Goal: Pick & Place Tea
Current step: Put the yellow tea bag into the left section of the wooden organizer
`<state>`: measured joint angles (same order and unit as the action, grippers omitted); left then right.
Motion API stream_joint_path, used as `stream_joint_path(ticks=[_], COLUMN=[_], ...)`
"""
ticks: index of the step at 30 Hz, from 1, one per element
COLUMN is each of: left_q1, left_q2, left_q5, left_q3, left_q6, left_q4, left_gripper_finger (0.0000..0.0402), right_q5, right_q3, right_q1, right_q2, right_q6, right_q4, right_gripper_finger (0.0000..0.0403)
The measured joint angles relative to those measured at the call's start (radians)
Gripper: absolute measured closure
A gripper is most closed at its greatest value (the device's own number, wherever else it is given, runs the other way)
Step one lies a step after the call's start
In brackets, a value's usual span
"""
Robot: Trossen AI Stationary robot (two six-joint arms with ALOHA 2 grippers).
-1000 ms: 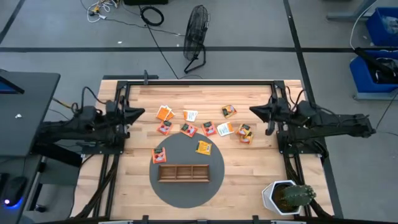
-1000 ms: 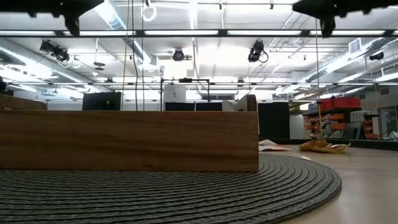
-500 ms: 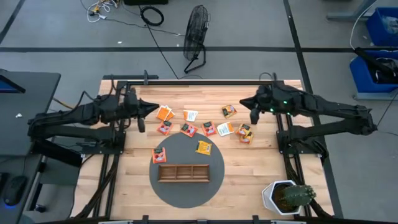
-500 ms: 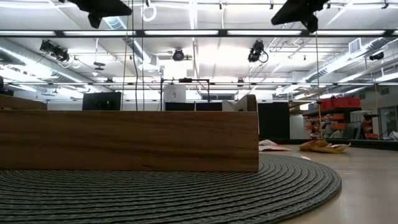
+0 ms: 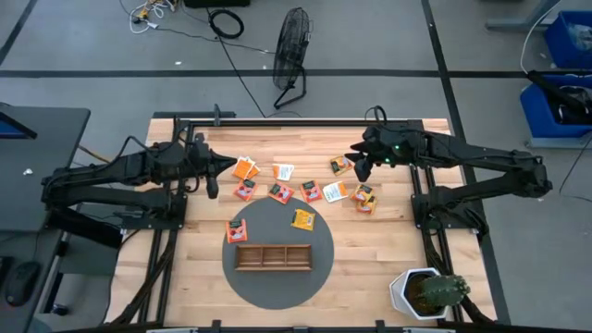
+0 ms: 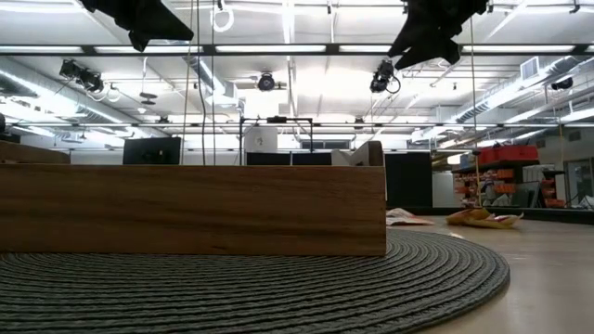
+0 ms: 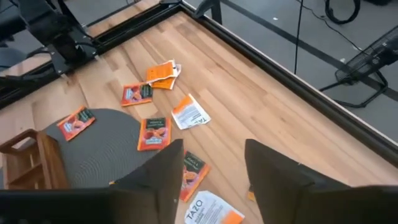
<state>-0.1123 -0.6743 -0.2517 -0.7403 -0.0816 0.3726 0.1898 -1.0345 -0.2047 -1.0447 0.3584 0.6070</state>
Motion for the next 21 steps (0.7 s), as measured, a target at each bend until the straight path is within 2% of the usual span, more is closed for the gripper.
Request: stream_joint_path(ticks=[6, 13, 21], left_q1=[0.0, -0.003, -0.002], left_q2=[0.0, 0.0, 0.0], left_q5=[0.0, 0.0, 0.0], left_q3=[0.0, 0.0, 0.0], left_q6=[-0.038, -0.044, -0.116], left_q4=[-0.004, -0.028, 0.041], left_gripper_finger=[0.0385, 0.0385, 0.0385], right_q5=[-0.034, -0.11, -0.131], right_q3=[-0.001, -0.001, 0.0], right_q1=[-0.034, -0.117, -0.151], right_q2=[-0.019, -0.131, -0.215], right_q6=[0.0, 0.001, -0.039], right_q4=[0.012, 0.116, 0.154], right_gripper_finger=[0.0206, 0.0213, 0.0213])
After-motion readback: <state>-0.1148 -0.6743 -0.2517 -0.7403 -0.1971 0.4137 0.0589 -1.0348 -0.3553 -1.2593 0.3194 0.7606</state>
